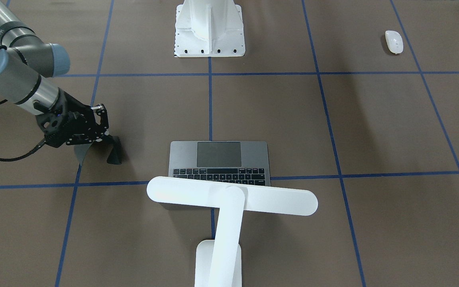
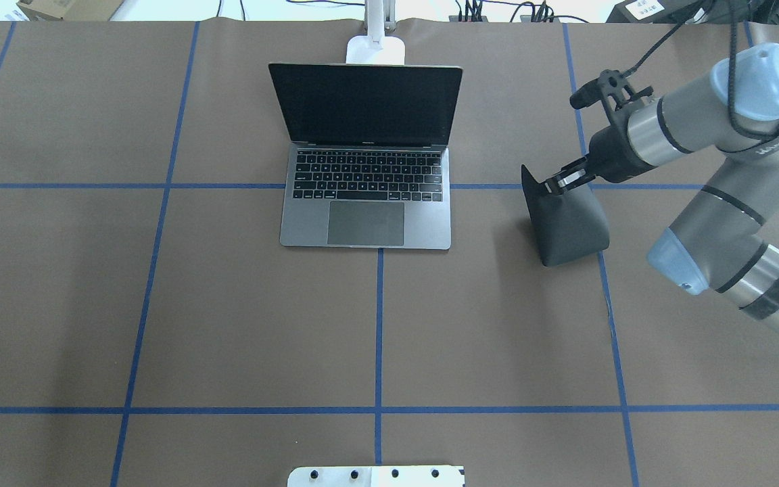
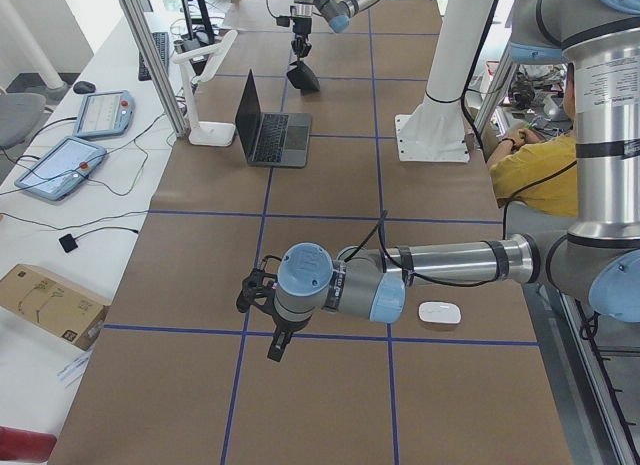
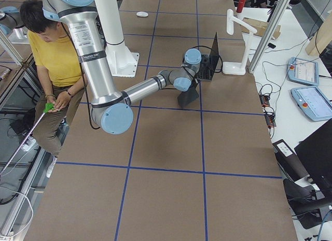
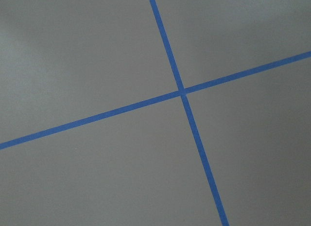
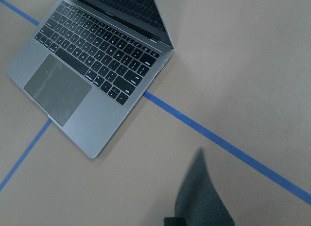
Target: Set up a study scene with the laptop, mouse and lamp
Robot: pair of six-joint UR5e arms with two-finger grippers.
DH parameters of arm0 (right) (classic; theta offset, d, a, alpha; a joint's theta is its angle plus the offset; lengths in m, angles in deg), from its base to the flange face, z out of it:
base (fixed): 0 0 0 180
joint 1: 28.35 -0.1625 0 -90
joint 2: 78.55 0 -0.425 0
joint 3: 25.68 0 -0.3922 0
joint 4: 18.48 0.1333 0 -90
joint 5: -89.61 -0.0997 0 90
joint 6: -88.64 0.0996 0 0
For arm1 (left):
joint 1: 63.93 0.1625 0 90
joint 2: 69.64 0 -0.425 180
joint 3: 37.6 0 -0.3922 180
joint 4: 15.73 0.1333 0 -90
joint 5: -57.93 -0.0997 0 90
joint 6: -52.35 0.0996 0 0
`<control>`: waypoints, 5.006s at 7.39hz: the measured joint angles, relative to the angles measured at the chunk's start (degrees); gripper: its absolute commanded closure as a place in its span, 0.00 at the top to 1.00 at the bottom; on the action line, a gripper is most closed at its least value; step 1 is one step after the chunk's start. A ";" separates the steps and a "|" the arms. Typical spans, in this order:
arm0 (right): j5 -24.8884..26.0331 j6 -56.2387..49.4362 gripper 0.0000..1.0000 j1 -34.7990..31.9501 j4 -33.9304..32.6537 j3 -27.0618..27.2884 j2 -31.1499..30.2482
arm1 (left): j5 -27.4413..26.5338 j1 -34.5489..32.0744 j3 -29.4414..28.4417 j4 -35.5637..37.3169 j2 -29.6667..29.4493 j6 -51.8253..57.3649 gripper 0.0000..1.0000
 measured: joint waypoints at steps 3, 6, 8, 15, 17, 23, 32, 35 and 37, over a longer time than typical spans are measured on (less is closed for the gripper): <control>2.00 6.86 0.00 2.82 0.22 -1.94 5.74 | 0.00 0.00 0.09 0.01 0.02 0.00 1.00; 1.60 1.39 0.00 1.41 0.30 -3.74 3.56 | 0.00 -0.03 0.22 -0.01 0.11 0.00 1.00; 1.68 -3.30 0.00 0.02 0.20 -9.62 5.46 | 0.00 -0.13 0.66 -0.07 0.24 0.00 1.00; -1.11 -3.76 0.99 -4.57 -0.16 -20.43 10.61 | 0.00 -0.18 0.95 -0.06 0.29 -0.02 1.00; -3.74 -4.00 0.99 -5.80 -0.14 -19.99 8.99 | 0.00 -0.18 1.13 0.00 0.29 -0.08 1.00; -5.24 -5.11 0.99 -14.65 -12.57 -16.27 4.10 | 0.20 -0.10 1.59 0.48 -0.44 -2.65 1.00; -5.72 -31.91 1.00 -29.43 -13.62 -15.09 -11.07 | 13.95 1.50 1.37 -6.24 3.85 -8.52 1.00; -5.23 -32.23 1.00 -29.48 -13.37 -14.99 -11.59 | 6.94 12.45 11.89 -8.17 11.92 -21.23 1.00; -5.10 -32.43 1.00 -29.44 -13.23 -14.84 -11.88 | 1.21 20.75 19.51 -8.10 19.38 -27.34 1.00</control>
